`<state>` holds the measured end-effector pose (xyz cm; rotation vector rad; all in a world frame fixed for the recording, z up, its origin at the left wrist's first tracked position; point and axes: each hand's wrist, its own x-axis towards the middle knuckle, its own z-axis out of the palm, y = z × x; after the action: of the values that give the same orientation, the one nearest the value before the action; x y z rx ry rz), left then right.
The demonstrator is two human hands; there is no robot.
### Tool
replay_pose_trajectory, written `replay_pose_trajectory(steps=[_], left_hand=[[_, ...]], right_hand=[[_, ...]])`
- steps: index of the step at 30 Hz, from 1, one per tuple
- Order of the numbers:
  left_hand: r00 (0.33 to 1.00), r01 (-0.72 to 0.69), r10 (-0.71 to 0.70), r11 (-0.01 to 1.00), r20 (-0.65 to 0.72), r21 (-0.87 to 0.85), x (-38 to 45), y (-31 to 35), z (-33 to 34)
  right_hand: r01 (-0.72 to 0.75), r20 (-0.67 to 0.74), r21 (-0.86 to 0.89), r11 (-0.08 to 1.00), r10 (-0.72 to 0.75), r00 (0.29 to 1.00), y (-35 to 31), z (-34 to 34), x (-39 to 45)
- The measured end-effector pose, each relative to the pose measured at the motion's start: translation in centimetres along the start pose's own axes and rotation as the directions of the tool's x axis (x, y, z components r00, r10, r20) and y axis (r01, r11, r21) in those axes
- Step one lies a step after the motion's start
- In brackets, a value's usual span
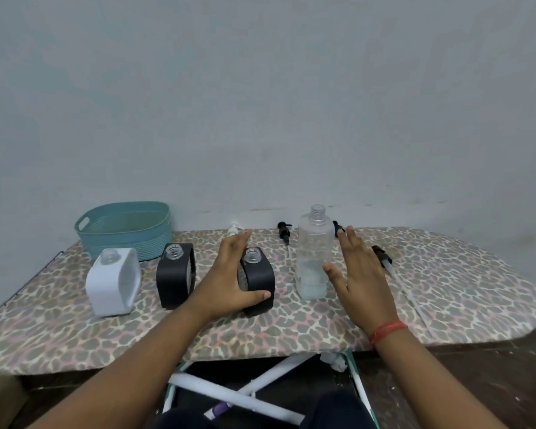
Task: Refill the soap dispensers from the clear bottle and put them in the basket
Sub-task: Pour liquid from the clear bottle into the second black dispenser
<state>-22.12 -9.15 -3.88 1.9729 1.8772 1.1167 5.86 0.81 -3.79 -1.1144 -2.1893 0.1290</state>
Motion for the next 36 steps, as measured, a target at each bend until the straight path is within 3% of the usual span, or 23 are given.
replay_pose_trajectory(steps=[5, 8, 11, 17, 20, 31, 36], left_hand=[[0.998, 0.067, -0.066, 0.997, 0.006, -0.039, -0.6, -0.9, 0.7], [0.975, 0.221, -0.216, 0.952, 0.047, -0.213, -1.2, -1.4, 1.5], [0.953, 0.303, -0.277, 0.870, 0.122, -0.388, -1.4, -2.4, 2.3], [0.919, 0.394, -0.281, 0.707, 0.277, -0.587, -0.5, -3.4, 1.2], [0.915, 0.398, -0.260, 0.705, 0.309, -0.587, -0.2, -3.3, 0.8], [0.910, 0.396, -0.211, 0.694, 0.356, -0.602, 0.9, -4.3, 1.1], [0.923, 0.377, -0.220, 0.674, 0.315, -0.635, 0.1, -3.9, 1.6]], right_hand=[[0.016, -0.051, 0.098, 0.995, -0.011, 0.999, -0.1, 1.4, -0.7], [-0.017, -0.058, 0.203, 0.979, 0.029, 0.998, -0.4, 1.9, -0.9], [-0.086, -0.058, 0.329, 0.940, 0.111, 0.992, -0.8, 2.5, -1.0], [-0.254, 0.042, 0.580, 0.774, 0.283, 0.958, -1.9, 3.8, -0.5], [-0.302, 0.088, 0.697, 0.650, 0.341, 0.936, -2.8, 4.3, -0.2], [-0.334, 0.041, 0.679, 0.654, 0.421, 0.906, -4.8, 6.2, 1.3], [-0.331, 0.014, 0.662, 0.673, 0.430, 0.903, -4.4, 6.3, 1.5]])
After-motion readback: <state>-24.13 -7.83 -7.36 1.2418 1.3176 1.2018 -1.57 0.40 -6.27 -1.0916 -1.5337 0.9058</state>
